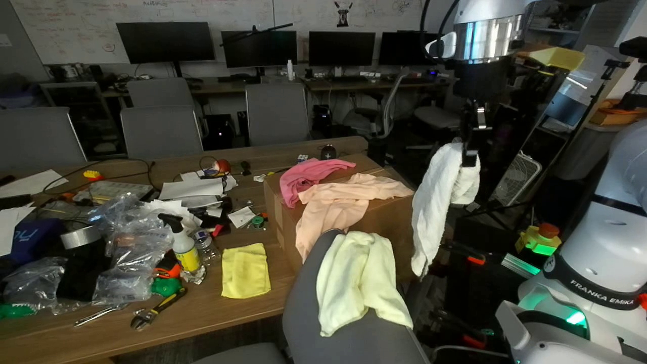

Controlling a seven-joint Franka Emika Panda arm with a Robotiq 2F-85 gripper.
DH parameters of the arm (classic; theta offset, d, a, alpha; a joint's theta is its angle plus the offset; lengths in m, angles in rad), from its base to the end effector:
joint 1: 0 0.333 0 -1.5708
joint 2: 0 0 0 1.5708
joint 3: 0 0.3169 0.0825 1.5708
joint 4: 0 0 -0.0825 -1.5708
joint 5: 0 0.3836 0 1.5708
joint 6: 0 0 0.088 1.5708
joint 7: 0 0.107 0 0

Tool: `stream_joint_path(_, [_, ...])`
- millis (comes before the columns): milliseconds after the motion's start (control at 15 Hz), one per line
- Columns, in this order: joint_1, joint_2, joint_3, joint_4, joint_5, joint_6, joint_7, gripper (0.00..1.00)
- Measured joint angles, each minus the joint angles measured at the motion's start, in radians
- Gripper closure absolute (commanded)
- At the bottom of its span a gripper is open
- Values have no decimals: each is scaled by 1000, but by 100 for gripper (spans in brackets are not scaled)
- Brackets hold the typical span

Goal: Put the green and white towel and peach shirt on the backrest of the chair

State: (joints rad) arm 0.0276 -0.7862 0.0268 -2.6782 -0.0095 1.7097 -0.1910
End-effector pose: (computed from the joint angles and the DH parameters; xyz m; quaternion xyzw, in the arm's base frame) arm 0.2908 0.0149 0.4512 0.9887 0.1182 -0.0919 0.0075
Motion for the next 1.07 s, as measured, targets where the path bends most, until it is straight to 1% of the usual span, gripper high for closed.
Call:
stream_joint_path(200, [55,59,60,45,-13,-10,8,98])
stream_joint_path(467, [106,128,109,73,-36,-33,9,98])
stream_joint_path(667, [129,176,124,73,-53,-49,9,98])
stream_joint_path(1067, [150,262,125,74,-62,-75,9,98])
